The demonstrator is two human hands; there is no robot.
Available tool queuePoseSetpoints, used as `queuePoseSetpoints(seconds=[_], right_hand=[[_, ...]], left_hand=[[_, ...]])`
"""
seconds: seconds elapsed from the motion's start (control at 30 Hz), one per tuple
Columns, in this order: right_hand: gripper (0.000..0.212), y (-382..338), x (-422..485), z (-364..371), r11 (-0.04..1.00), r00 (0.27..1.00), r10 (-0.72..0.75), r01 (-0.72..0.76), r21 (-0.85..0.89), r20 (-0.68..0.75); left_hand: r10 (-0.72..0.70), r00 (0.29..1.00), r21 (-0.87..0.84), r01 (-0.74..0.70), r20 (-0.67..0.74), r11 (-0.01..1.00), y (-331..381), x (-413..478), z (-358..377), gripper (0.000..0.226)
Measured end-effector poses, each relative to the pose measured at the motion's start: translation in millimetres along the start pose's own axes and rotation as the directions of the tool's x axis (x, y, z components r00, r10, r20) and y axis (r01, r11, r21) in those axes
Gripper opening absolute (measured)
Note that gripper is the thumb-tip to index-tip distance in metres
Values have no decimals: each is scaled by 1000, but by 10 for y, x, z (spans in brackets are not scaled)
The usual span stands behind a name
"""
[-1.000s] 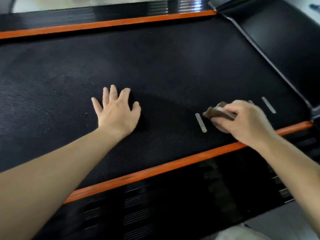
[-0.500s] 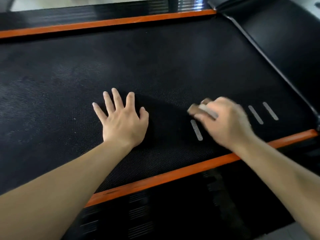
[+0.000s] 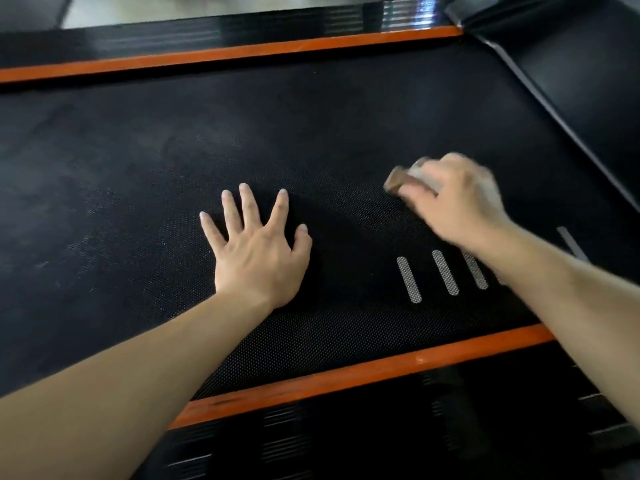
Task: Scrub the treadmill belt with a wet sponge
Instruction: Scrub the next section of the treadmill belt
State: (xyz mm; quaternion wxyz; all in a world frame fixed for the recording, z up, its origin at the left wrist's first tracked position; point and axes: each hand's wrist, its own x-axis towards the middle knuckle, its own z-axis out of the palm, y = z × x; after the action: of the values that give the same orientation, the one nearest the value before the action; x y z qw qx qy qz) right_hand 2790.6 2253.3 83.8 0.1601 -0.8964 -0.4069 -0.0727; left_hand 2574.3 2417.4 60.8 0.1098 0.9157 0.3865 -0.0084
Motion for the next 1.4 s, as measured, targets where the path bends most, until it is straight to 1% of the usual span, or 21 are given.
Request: queuePoseSetpoints(seconds=[0.07,0.13,0.23,0.3,0.37,0.43,0.5,0.57,0.63,0.7,0.77,0.83,0.87,0.93,0.97,1.03,1.07,1.17,1.2,1.33,1.4], right_hand=[[45,216,311,-44,961,961,267,-270,-52,-69],[43,162,422,8,929,928,363,-367,-52,-79],[40,-211,224,118,995,995,98,-98,36,13],[37,-209,124,141,995,996,-62,58,76,56],[46,-16,291,105,999,999,-34,35,-28,35],[53,219,605,59,983,986,166,-168,-73,-21],[42,220,734,44,951,954,298,-300,-69,-42],[40,-41,655,128,983,984,173,-174,-60,-32],[37,-269,473,200,997,999,-5,3,72,37],[31,-234,499,188,993,994,-82,74,91,78],[31,-27,831,121,997,996,73,-74,4,47],[39,162,1118,72,946,946,323,-323,-21,-15],[44,128,1156,102,943,944,330,-331,-30,-30],[48,-54,1075,204,988,988,154,-154,-17,28],[41,-121,982,249,997,993,58,-63,45,102],[30,-8,963,214,997,991,-12,0,81,137],[31,127,1097,184,998,994,19,-25,50,108],[37,372,1544,182,963,963,268,-269,-28,-30],[34,320,1561,242,967,967,251,-254,-40,-50],[27,-80,1111,328,974,989,-132,117,193,64],[17,46,1240,269,972,972,-210,196,131,103]], left_hand=[[-4,1000,9,4,4,1000,1,-4,0,68],[-6,1000,13,6,9,1000,4,0,-3,68],[-8,1000,37,7,19,999,15,2,-13,71],[-2,1000,53,1,26,999,17,-10,-25,72],[11,999,75,-14,40,997,23,6,-30,73],[19,998,87,-24,63,996,36,3,-44,73],[4,997,76,-10,74,997,52,1,-62,72],[25,995,41,-29,93,999,110,69,-92,72],[71,993,1,-71,92,997,182,203,-140,72],[94,992,-24,-93,82,995,257,378,-187,72],[110,989,-48,-106,103,993,346,533,-196,71],[99,989,-71,-91,111,993,435,626,-176,71],[92,990,-77,-84,109,993,486,661,-165,71],[71,991,-82,-62,110,995,591,706,-128,72],[49,994,-79,-42,94,996,628,718,-96,72],[22,999,-52,-19,43,998,675,733,-20,74],[23,1000,-37,-22,18,999,689,739,14,74],[30,999,-14,-31,-37,999,685,755,99,74],[28,998,-9,-28,-49,1000,681,762,112,75],[16,997,4,-16,-78,1000,691,756,133,78],[11,997,8,-10,-75,1000,690,754,143,79]])
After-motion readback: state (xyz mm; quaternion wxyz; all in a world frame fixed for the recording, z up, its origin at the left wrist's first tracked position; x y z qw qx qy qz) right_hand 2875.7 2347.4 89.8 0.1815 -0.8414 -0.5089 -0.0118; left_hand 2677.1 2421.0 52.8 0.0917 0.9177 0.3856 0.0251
